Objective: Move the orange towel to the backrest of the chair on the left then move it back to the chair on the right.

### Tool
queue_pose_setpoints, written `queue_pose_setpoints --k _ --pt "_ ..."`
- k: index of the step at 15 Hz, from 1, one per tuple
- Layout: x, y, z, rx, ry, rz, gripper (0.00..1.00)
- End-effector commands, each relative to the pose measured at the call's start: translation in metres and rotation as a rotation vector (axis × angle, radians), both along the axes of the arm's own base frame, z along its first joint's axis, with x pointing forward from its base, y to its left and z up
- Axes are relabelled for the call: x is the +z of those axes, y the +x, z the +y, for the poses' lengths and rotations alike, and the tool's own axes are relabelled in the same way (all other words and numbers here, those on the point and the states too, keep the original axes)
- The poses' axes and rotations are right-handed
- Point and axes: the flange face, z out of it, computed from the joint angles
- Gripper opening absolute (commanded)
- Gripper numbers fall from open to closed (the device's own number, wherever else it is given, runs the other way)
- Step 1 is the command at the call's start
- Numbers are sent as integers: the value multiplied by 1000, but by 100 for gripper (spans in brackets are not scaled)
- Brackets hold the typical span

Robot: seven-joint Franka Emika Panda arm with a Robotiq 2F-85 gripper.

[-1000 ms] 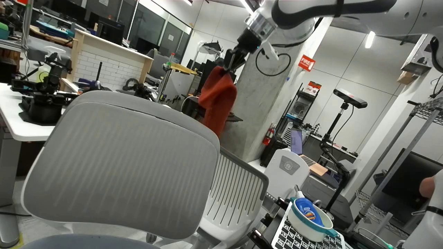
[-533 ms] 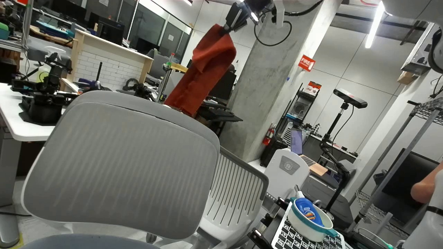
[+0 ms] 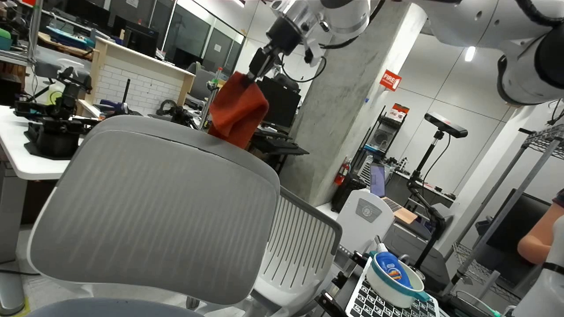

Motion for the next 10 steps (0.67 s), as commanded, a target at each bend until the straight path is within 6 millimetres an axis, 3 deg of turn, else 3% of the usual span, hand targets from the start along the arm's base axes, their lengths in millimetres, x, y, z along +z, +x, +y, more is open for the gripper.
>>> queue_pose_setpoints --k 1,10 --pt "-16 8 18 85 -17 19 1" --pt "-36 0 58 182 -56 17 1"
